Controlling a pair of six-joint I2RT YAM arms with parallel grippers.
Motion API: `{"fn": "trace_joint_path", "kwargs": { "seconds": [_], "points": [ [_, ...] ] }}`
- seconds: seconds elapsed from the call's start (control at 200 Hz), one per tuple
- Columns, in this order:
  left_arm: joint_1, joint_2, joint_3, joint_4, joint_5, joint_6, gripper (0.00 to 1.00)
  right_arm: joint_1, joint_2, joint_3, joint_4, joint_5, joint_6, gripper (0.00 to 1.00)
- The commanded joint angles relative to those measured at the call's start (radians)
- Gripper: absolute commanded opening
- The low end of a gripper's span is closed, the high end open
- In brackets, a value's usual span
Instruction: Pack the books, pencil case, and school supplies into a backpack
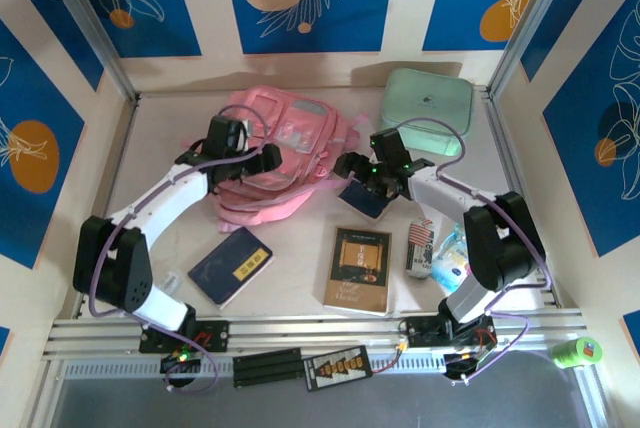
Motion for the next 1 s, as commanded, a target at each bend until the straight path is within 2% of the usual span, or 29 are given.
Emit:
{"fn": "trace_joint_path", "kwargs": {
  "seconds": [0.0, 0.135, 0.295, 0.425, 0.625, 0.8, 0.995],
  "points": [
    [0.019, -0.009, -0.078, 0.014, -0.043, -0.096, 0.87, 0.0, 0.034, 0.059, -0.007, -0.062, 0.014, 0.89],
    [0.046, 0.044, -0.11, 0.086, -0.034, -0.127, 0.85, 0.0, 0.092, 0.114, -0.017, -0.084, 0.031, 0.8],
    [0.082, 0.166, -0.062, 0.14, -0.028, -0.135, 0.83, -0.012, 0.193, 0.197, -0.034, -0.065, -0.007, 0.7],
    [0.116, 0.263, 0.019, 0.128, -0.039, -0.093, 0.83, -0.039, 0.306, 0.3, -0.065, -0.06, -0.058, 0.63],
    [0.158, 0.351, 0.144, 0.09, -0.052, 0.012, 0.83, -0.072, 0.467, 0.472, -0.078, -0.163, -0.046, 0.55],
    [0.158, 0.304, 0.156, 0.058, -0.064, 0.053, 0.84, -0.069, 0.545, 0.557, -0.068, -0.18, -0.025, 0.54],
    [0.149, 0.13, 0.06, 0.011, -0.044, 0.045, 0.85, -0.07, 0.588, 0.581, -0.068, -0.192, 0.022, 0.47]
  ]
}}
